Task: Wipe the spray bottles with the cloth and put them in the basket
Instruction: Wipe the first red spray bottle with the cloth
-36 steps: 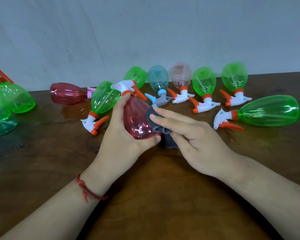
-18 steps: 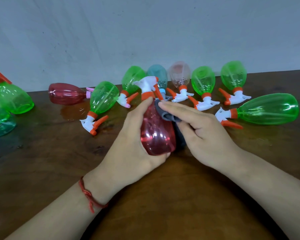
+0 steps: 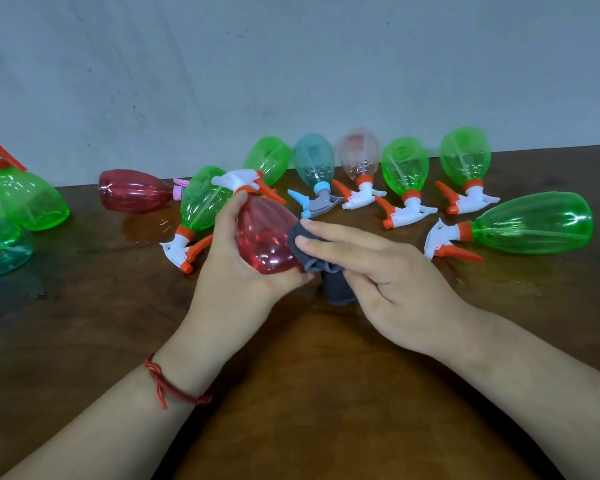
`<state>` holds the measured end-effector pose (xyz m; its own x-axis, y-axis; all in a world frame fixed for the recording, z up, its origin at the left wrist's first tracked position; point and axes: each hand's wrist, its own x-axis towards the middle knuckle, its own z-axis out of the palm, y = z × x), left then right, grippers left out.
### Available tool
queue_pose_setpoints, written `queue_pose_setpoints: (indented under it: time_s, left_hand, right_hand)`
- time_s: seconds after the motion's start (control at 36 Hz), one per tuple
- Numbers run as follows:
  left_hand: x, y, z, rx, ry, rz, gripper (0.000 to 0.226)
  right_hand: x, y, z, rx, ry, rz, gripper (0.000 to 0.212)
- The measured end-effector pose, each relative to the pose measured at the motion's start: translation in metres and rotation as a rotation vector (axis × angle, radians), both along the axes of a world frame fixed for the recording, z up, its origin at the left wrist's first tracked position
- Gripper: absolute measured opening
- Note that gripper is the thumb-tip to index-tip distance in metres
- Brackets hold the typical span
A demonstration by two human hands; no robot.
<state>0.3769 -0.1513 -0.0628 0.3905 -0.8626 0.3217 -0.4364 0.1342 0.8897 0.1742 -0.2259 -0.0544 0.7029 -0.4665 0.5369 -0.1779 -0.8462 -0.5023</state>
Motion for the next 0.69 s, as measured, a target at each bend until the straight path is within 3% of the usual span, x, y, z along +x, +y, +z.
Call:
queue_pose_setpoints:
  time_s: [0.17, 0.39, 0.47, 0.56, 0.69]
  left_hand:
    - [-0.003, -0.002, 0.001, -0.009, 0.079, 0.006, 0.129]
    - [-0.012, 0.009, -0.001, 0.03, -0.188, -0.162, 0.12]
    - [-0.016, 0.013, -0.001, 0.029, -0.257, -0.234, 0.122]
    - [-0.016, 0.019, 0.003, -0.02, -0.334, -0.26, 0.123]
    - [-0.013, 0.014, 0.008, -0.059, -0.571, -0.226, 0.125]
  right_hand:
    - [0.001, -0.004, -0.006, -0.003, 0.04, 0.021, 0.067]
    - [0.003, -0.012, -0.009, 0.175, -0.136, -0.055, 0.057]
    - [0.003, -0.013, -0.005, 0.334, -0.22, -0.05, 0.052]
    - [0.002, -0.01, 0.003, 0.531, -0.322, -0.006, 0.05]
    - [0.0, -0.005, 0.009, 0.619, -0.453, -0.002, 0.053]
